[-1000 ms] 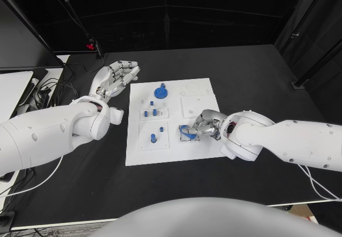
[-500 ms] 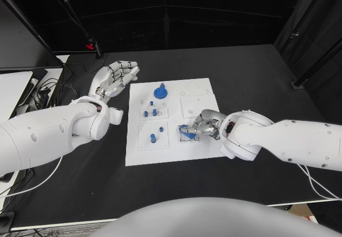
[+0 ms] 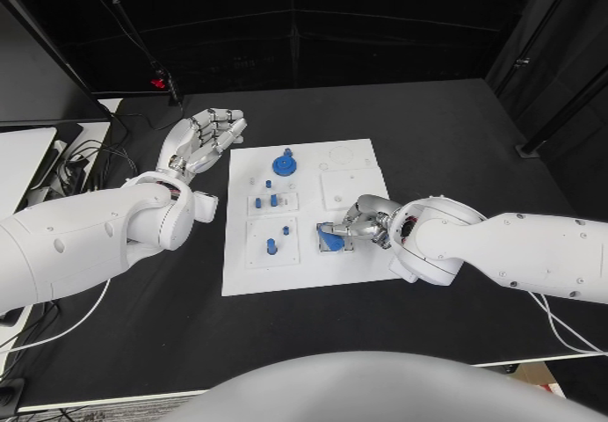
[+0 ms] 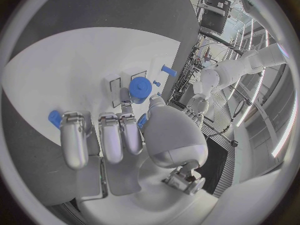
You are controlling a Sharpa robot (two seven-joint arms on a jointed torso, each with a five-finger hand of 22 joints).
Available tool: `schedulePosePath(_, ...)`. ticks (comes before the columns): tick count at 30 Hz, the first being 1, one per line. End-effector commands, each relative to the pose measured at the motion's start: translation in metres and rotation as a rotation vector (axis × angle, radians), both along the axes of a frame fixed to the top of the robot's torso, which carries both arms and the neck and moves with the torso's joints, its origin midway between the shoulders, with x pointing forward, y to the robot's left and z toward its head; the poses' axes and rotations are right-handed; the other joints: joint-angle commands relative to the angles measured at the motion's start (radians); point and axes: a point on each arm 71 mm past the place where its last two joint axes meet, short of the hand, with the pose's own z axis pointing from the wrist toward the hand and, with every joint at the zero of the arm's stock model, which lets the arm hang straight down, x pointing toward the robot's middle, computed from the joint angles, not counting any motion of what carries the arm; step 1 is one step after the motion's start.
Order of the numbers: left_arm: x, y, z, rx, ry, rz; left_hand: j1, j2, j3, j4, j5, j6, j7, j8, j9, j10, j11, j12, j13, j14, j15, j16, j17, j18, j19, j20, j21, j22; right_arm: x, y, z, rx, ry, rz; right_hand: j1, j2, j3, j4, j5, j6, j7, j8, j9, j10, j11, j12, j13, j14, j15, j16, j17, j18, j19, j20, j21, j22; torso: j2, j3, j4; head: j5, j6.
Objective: Assemble the parts on the task board
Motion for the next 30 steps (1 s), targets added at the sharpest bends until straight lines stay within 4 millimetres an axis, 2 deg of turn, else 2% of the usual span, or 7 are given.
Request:
schedulePosePath(1, -0.001, -0.002, 0.004, -0.014, -0.035, -0.017, -0.003, 0.009, -0.007, 0.0, 0.006, -0.008, 0.138, 0.003, -0.001, -0.009, -0.001, 0.003, -0.002, -0.007, -0.001, 0.004, -0.001, -0.016, 0.001, 0.0, 0.007, -0.001, 0.0, 0.001, 0.001, -0.006, -0.002, 0.011, -0.009, 0.0, -0.007, 0.0, -0.004, -0.003, 0.002, -0.005, 0.001, 0.106, 0.004, 0.003, 0.263, 0.104, 0.002, 0.002, 0.263, -0.015, 0.107, -0.002, 0.003, 0.263, 0.0, 0.0003, 0.0006, -0.001, 0.0)
schedulePosePath(15, -0.001, -0.002, 0.003, -0.014, -0.035, -0.018, -0.003, 0.009, -0.007, 0.0, 0.006, -0.008, 0.138, 0.003, -0.001, -0.009, -0.001, 0.003, -0.002, -0.007, -0.001, 0.004, -0.001, -0.016, 0.001, 0.0, 0.007, -0.001, 0.0, 0.003, 0.002, 0.01, -0.013, 0.011, -0.016, -0.006, -0.018, -0.002, -0.017, -0.01, 0.004, -0.006, 0.002, 0.106, 0.006, 0.003, 0.263, 0.104, 0.003, 0.002, 0.263, -0.015, 0.107, -0.001, 0.003, 0.263, 0.001, -0.0001, -0.0007, 0.001, 0.0)
schedulePosePath(19, -0.001, -0.003, 0.003, -0.014, -0.035, -0.019, -0.002, 0.01, -0.008, 0.0, 0.007, -0.009, 0.138, 0.004, -0.001, -0.009, -0.001, 0.004, -0.002, -0.007, -0.001, 0.005, -0.002, -0.016, 0.001, 0.0, 0.007, -0.001, 0.0, 0.001, 0.004, 0.026, -0.035, -0.001, -0.01, -0.004, -0.021, -0.003, -0.038, -0.017, 0.006, -0.005, 0.004, 0.106, 0.008, 0.003, 0.263, 0.104, 0.003, 0.002, 0.263, -0.015, 0.107, 0.0, 0.003, 0.263, 0.001, 0.0005, -0.0003, 0.0, 0.0)
schedulePosePath(21, -0.001, -0.003, 0.003, -0.015, -0.035, -0.02, -0.002, 0.01, -0.008, 0.0, 0.007, -0.009, 0.138, 0.004, -0.001, -0.009, -0.001, 0.004, -0.002, -0.007, -0.001, 0.005, -0.002, -0.016, 0.001, 0.0, 0.007, -0.001, 0.0, -0.001, 0.005, 0.038, -0.051, -0.009, 0.007, -0.01, -0.023, -0.006, -0.052, -0.023, 0.007, -0.001, 0.007, 0.106, 0.009, 0.003, 0.263, 0.104, 0.004, 0.002, 0.263, -0.015, 0.107, 0.0, 0.003, 0.263, 0.001, 0.0005, 0.0, 0.002, 0.0)
schedulePosePath(25, -0.001, -0.002, 0.003, -0.014, -0.034, -0.019, -0.002, 0.01, -0.008, 0.0, 0.007, -0.009, 0.138, 0.004, -0.001, -0.009, -0.001, 0.004, -0.002, -0.007, -0.001, 0.005, -0.002, -0.016, 0.001, 0.0, 0.007, -0.001, -0.002, -0.006, 0.011, 0.073, -0.095, -0.02, 0.048, -0.024, -0.027, -0.006, -0.093, -0.031, 0.005, 0.029, 0.024, 0.106, 0.007, 0.003, 0.263, 0.104, 0.003, 0.002, 0.263, -0.015, 0.107, 0.0, 0.003, 0.263, 0.0, 0.0009, -0.0013, 0.005, 0.0)
schedulePosePath(28, -0.001, -0.002, 0.003, -0.014, -0.034, -0.018, -0.002, 0.01, -0.008, 0.0, 0.007, -0.009, 0.138, 0.004, -0.001, -0.009, -0.001, 0.004, -0.002, -0.007, -0.001, 0.005, -0.002, -0.016, 0.001, 0.0, 0.007, -0.001, -0.003, -0.008, 0.015, 0.111, -0.135, -0.02, 0.068, -0.03, -0.03, -0.006, -0.107, -0.047, 0.005, 0.049, 0.036, 0.106, 0.007, 0.003, 0.263, 0.104, 0.003, 0.002, 0.263, -0.015, 0.107, 0.0, 0.003, 0.263, 0.0, 0.0005, -0.0003, 0.005, 0.0)
schedulePosePath(30, -0.001, -0.001, 0.003, -0.014, -0.033, -0.018, -0.002, 0.01, -0.008, 0.0, 0.007, -0.009, 0.138, 0.004, -0.001, -0.009, -0.001, 0.004, -0.002, -0.007, -0.001, 0.005, -0.002, -0.016, 0.001, 0.0, 0.007, -0.001, -0.003, -0.01, 0.019, 0.143, -0.172, -0.024, 0.099, -0.034, -0.028, -0.009, -0.119, -0.053, 0.002, 0.078, 0.053, 0.106, 0.005, 0.003, 0.263, 0.104, 0.0, 0.002, 0.263, -0.015, 0.107, -0.002, 0.003, 0.263, 0.0, 0.0005, -0.0001, 0.003, 0.0)
